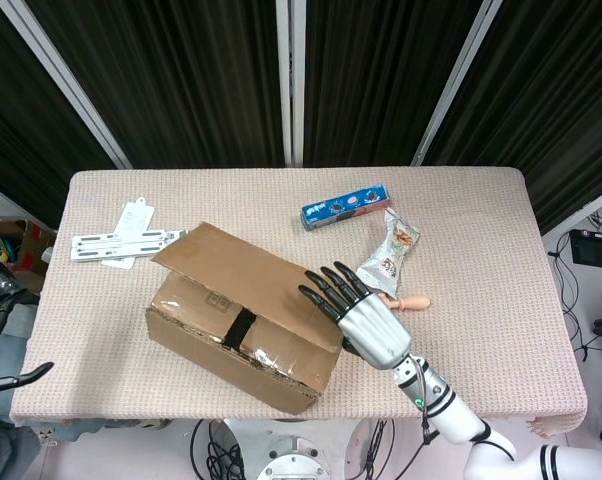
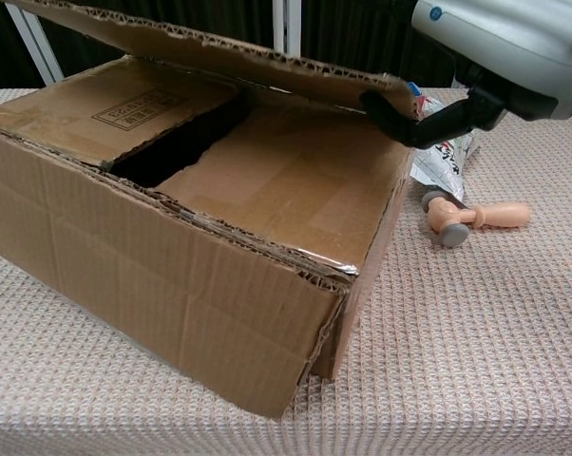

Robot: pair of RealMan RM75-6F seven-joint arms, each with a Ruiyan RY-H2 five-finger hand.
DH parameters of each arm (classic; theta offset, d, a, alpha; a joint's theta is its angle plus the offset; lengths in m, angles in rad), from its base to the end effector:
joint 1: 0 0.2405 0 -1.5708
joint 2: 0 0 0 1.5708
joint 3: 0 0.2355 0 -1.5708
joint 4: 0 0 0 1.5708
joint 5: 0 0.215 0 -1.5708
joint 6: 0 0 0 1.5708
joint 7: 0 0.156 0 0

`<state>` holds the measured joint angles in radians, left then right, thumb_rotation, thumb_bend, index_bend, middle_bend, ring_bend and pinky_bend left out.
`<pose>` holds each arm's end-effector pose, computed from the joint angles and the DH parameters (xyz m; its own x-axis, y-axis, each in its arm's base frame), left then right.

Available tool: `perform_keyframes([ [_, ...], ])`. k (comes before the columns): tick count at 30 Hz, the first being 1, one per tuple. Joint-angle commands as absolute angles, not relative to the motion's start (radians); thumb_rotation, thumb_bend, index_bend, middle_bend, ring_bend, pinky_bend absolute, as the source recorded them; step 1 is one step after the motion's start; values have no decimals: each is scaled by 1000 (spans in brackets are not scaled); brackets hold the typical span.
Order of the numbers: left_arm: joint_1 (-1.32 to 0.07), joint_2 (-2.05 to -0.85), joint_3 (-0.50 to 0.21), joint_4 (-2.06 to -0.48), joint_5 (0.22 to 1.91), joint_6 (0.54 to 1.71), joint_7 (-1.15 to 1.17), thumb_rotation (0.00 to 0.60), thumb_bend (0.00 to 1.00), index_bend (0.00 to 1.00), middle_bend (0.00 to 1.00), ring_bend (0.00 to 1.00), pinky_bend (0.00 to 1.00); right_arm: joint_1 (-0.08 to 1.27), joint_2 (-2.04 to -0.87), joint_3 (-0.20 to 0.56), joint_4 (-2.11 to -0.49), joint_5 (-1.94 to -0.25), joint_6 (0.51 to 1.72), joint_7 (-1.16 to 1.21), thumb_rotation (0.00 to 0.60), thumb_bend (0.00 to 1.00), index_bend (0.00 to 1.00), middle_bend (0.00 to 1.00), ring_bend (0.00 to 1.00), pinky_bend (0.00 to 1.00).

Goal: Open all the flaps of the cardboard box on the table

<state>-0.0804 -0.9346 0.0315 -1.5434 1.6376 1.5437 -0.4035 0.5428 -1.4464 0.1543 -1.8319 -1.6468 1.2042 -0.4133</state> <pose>-0.3061 0.1738 0.1975 0.2633 0.0594 0.9629 0.9598 -0.1166 -0.2553 -0.0617 -0.2513 0.0280 0.3420 0.0317 0.9392 -0.7073 -0.6493 0.2795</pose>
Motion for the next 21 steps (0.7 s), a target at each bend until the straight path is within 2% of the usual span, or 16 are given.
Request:
perform_keyframes([
  [1,-83,-933,32,-1550,1640,1541,-393,180,51,40,134,99,150,543,-1444,188,-1782,-1615,1231,-362,600,476,0,0,0,0],
  [8,-95,-928,26,-1568,1637,1524,-365,181,51,40,125,99,150,543,-1423,238,-1711,-1567,1268,-258,600,450,0,0,0,0],
  [14,-107,-916,24,-1592,1638,1507,-331,177,51,40,121,99,150,553,-1396,281,-1654,-1504,1264,-171,600,369,0,0,0,0],
  [21,-117,-905,20,-1618,1631,1490,-307,181,52,40,119,99,150,524,-1371,324,-1612,-1492,1359,-28,600,366,0,0,0,0],
])
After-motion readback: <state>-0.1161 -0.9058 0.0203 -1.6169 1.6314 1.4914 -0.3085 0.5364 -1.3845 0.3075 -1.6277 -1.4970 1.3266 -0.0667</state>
